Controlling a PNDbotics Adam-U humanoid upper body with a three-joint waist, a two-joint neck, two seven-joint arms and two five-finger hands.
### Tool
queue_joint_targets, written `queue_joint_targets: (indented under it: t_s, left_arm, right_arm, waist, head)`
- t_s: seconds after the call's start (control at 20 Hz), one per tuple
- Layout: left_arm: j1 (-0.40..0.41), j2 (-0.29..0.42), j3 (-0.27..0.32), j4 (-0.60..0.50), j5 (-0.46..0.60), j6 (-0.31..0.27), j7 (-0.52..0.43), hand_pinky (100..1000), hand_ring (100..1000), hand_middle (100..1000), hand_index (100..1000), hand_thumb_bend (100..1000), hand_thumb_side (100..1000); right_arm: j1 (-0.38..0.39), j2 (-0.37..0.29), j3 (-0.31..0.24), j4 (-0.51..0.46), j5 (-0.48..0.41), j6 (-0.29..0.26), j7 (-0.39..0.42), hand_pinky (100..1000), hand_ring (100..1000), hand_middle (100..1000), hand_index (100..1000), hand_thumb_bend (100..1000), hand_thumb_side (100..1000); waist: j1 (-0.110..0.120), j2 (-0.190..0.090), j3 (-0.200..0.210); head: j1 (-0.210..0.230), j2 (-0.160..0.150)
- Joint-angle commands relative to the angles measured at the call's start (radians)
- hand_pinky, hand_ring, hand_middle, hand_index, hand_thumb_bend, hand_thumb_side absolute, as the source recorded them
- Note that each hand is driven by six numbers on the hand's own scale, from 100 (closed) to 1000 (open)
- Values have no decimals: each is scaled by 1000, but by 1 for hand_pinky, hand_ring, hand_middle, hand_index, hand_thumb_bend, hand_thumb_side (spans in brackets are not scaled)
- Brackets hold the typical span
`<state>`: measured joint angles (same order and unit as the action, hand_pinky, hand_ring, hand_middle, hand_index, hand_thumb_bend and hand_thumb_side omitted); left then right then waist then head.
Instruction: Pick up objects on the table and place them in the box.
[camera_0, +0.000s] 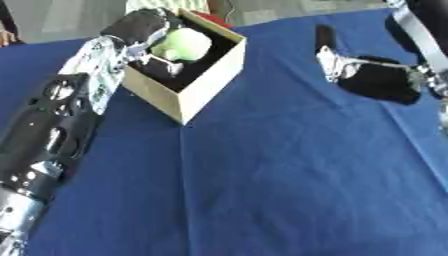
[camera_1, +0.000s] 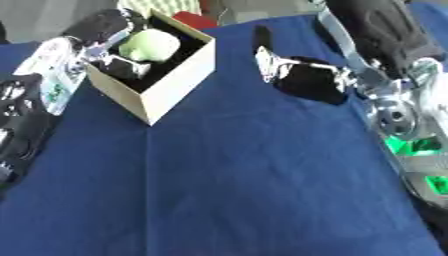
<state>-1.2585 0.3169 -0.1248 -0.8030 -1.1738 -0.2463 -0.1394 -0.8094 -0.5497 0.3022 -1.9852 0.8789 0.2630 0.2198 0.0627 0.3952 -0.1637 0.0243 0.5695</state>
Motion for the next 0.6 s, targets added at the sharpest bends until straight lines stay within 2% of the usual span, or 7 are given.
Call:
queue_joint_targets:
  t_s: [0.05, 0.3, 0.45, 0.6]
  left_arm:
    - [-30, 6, 12, -9, -29, 3, -17, 569, 749, 716, 796, 459, 343]
    - [-32, 6, 17, -32, -81, 2, -20, 603, 790, 764, 820, 743, 430]
    - [-34, 6, 23, -45, -114, 11, -12, 618, 805, 780, 829, 819, 440]
    - [-35, 4, 28, -53, -143, 19, -4, 616, 804, 776, 825, 820, 446]
  right_arm:
    - [-14, -5, -7, -15, -6, 1, -5, 924, 810, 799, 851, 100, 468]
    - [-10, -3, -7, -15, -7, 2, -8, 924, 808, 798, 852, 100, 465]
    - [-9, -3, -8, -15, -7, 2, -8, 923, 807, 798, 852, 100, 466]
    - [-8, -3, -8, -15, -7, 3, -8, 923, 807, 798, 852, 100, 468]
  waist:
    - [-4, -21, -1]
    - [-3, -22, -2]
    - [-3, -23, -2]
    - [-2, -25, -3]
  head:
    - [4, -6]
    - [4, -4]
    - [5, -1]
    - [5, -2]
